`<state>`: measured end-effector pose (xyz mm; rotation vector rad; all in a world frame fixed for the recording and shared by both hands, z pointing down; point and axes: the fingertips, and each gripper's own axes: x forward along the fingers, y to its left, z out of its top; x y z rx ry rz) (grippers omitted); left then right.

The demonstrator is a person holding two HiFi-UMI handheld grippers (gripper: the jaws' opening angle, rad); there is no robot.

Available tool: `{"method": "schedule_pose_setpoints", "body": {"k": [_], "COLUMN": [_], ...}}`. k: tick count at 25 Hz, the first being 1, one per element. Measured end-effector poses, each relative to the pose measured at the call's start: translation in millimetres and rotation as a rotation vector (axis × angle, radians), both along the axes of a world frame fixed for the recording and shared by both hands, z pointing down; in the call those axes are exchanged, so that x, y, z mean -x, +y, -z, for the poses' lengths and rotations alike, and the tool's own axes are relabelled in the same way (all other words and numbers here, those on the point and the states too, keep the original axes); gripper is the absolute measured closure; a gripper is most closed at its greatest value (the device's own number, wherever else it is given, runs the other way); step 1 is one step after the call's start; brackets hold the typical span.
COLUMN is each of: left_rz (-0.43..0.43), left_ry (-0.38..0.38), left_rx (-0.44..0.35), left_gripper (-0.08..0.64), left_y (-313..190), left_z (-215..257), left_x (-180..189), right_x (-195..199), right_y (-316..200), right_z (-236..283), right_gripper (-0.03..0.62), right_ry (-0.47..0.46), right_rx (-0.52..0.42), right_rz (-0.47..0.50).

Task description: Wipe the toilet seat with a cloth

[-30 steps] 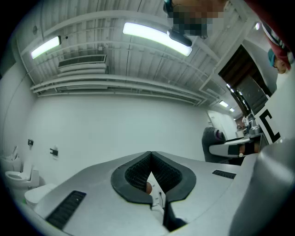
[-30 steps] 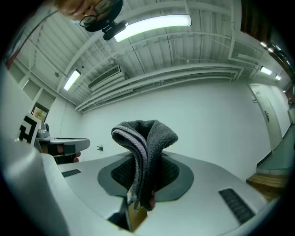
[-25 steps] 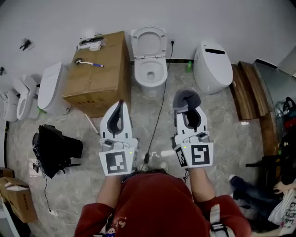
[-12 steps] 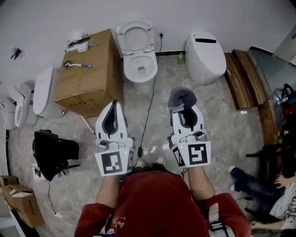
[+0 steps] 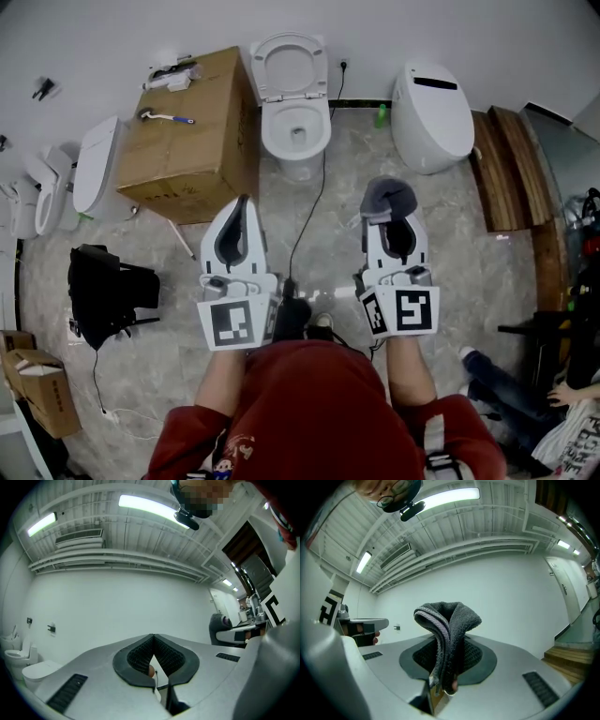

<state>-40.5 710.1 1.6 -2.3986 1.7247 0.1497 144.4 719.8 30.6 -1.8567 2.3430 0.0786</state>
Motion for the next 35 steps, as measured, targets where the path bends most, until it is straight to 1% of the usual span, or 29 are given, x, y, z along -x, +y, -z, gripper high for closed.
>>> {"method": "schedule_pose_setpoints", "body": {"k": [4,7,10,14,21,27,30,35], "left_rz": [0.007,0.005,0.008,0.002,-0.015,-0.023,-0.027,-0.021], "left_ry": [0.005,0.013,0.011,0.028,0.017,0.024,0.027,0.036], "left_rx": [-0.014,-0.009,-0.003,0.004,0.001,0.005,0.004,0.004], "left_gripper": [0.548,0.548,0.548,0.548,0.548,0.548,0.548,0.548], "left_y": [-23,-49,-83,-138,-242,-320,-352,-390], "left_z": [-1,-8,-14,-13,-6,-1,-2,-6], "left_x": [3,9,14,23,64,102,112,121], "right_x": [3,9,14,23,66,99,106,106], "right_y": [-25,-49,-81,-136,-243,-316,-343,-377], "right_z": [-6,-11,-15,-13,-1,9,8,4], "right_gripper": [0.517,0.517,0.517,0.517,0.517,0.517,0.517,0.517], "right_ry": [0.019,0.034,0.046,0.05,0.073,0.093,0.1,0.106], "right_rx": [0.019,0.029,0.035,0.039,0.036,0.034,0.037,0.038], "right_rz": [0.013,0.017,0.013,0.0,-0.009,-0.024,-0.038,-0.059]}}
